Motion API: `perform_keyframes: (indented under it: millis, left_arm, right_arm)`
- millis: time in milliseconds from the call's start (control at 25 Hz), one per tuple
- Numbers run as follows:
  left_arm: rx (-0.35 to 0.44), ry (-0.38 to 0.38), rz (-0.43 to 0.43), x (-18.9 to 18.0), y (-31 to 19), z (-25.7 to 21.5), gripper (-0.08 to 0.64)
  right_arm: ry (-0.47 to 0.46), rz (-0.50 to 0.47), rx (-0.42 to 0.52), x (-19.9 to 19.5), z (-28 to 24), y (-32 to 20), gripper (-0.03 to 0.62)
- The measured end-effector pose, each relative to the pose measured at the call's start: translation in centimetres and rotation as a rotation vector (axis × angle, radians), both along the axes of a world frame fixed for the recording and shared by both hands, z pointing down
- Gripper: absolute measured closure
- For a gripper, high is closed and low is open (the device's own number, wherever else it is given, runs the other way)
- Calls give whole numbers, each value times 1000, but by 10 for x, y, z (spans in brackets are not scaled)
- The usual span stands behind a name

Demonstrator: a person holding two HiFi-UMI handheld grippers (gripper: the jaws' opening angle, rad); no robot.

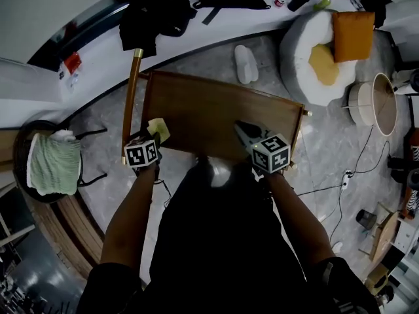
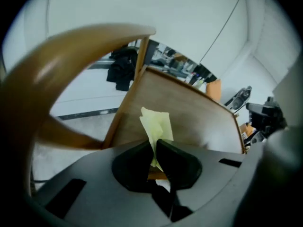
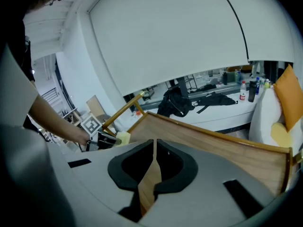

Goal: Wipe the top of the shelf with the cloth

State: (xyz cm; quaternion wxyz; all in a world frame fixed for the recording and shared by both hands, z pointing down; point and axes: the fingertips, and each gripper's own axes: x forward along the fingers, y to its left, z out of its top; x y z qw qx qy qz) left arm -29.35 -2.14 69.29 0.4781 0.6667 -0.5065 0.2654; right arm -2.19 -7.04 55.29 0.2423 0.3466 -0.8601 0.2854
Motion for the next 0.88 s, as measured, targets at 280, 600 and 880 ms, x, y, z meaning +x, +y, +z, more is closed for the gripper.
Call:
perform_keyframes:
  millis: [280,600,880]
  left_arm:
    - [449,287,123,80,-53,-148,532]
    - [840,437,331,165,-52,-321,532]
    - [960,452,545,229,24,-391,532]
  right_arm:
    - [-102,-73,288,15,-102,-12,563]
    - [-433,-87,681,50,-261,21,563]
    - [-655,-117,722,127,-305,101,563]
